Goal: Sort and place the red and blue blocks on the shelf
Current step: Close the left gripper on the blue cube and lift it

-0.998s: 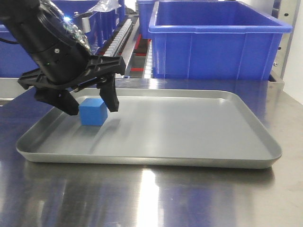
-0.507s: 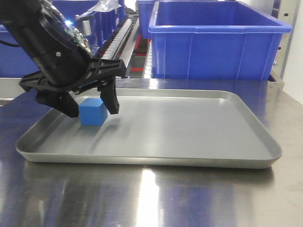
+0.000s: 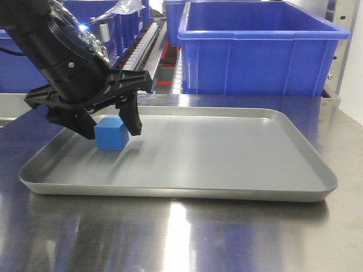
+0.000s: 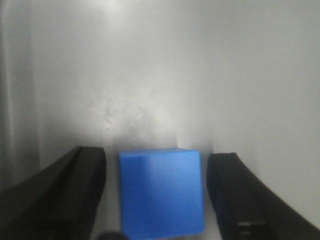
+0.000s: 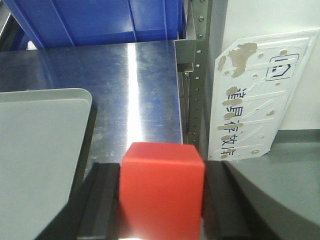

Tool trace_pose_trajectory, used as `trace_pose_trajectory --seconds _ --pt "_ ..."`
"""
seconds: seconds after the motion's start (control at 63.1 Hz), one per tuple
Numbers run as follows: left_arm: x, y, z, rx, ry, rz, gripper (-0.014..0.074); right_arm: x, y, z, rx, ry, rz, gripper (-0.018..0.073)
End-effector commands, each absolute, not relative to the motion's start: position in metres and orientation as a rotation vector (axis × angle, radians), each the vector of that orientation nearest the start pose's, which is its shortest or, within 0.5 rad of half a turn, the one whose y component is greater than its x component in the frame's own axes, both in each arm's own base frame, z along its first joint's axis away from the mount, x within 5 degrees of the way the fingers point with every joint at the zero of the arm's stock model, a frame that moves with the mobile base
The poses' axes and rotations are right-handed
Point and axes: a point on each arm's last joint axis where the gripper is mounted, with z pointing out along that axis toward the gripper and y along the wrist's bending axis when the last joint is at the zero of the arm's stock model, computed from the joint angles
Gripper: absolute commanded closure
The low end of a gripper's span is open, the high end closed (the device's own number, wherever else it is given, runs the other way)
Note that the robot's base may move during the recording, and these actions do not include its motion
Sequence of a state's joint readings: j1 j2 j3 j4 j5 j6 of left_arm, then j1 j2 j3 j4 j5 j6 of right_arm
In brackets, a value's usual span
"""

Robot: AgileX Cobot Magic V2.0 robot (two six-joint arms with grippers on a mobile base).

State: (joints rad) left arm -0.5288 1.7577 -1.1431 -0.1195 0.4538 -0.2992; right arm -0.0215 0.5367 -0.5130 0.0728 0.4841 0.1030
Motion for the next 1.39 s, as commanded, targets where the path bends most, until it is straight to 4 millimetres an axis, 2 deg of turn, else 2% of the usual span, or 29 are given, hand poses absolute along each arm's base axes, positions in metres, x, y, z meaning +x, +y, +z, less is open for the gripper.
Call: trace_pose_trajectory --seconds 0.0,0.285,0.602,0.744,0.903,1.156,1.378 --pt "0.319 -0.194 0.239 0.170 2.481 -0.478 0.0150 0.111 -0.001 0.316 0.160 1.884 0.116 0.0510" --pt "0.319 -0.194 0.238 0.170 2.482 -0.477 0.0267 0.111 -0.001 0.316 0.160 1.884 0.116 0.0510" --pt "0.318 -0.194 0.238 0.171 2.488 -0.475 0.0475 0.111 -0.001 0.316 0.160 1.884 0.116 0.0510" --pt "0.318 -0.194 0.239 0.171 2.490 -0.475 0.0472 0.111 -0.001 0.316 0.160 1.884 0.116 0.0510" --pt "0.316 -0.193 0.248 0.170 2.464 -0.487 0.0472 0.111 -0.001 0.316 0.160 1.884 0.116 0.0510" --pt "0.311 -0.185 0.273 0.151 2.380 -0.517 0.0472 0.111 -0.001 0.316 0.160 1.884 0.116 0.0510" --pt "0.307 -0.164 0.303 0.103 2.292 -0.525 0.0472 0.111 -0.001 0.316 0.160 1.884 0.116 0.0510"
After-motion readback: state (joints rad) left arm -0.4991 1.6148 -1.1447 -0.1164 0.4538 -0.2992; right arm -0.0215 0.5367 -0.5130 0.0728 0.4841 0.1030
